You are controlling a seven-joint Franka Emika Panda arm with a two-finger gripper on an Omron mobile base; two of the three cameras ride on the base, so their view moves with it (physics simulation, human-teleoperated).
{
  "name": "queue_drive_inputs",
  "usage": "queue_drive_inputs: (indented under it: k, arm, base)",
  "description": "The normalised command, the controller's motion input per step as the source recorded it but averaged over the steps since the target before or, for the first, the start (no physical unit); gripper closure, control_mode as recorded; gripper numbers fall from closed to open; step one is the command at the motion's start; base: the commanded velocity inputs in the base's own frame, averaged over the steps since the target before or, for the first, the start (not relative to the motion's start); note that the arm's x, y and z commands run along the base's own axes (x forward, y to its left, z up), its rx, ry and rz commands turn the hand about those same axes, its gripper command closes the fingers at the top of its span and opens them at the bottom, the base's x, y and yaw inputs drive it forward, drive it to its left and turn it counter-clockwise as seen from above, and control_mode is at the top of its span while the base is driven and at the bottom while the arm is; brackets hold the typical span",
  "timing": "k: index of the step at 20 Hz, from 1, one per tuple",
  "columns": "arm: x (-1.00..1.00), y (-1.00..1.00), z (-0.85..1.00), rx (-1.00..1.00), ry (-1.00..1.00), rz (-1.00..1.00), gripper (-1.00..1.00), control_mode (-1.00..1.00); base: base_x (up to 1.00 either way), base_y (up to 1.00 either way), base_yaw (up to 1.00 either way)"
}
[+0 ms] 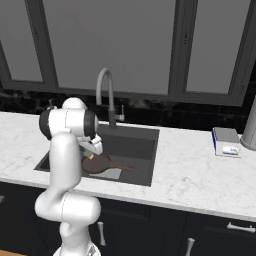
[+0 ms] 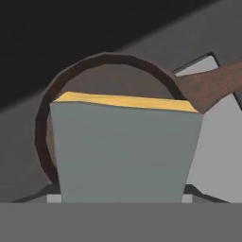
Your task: Pick the pan and sponge and place them into the sink. Then turn on the water.
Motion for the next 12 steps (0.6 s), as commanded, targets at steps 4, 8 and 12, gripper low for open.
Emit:
queue_drive_inputs:
  k: [4,8,12]
  arm:
    - [0.37,0.0,-0.4,-0.04,0.04,-0.06,1.0,-1.0]
    - [0.28,0.0,-0.39,-0.02,0.0,-0.04,1.0,-1.0]
    - [0.14,0.0,-0.35,0.0,0.0,-0.01,1.0,-1.0]
  base:
    - [0.0,0.0,0.0]
    - [0.0,0.0,0.0]
    - [0.0,0.0,0.0]
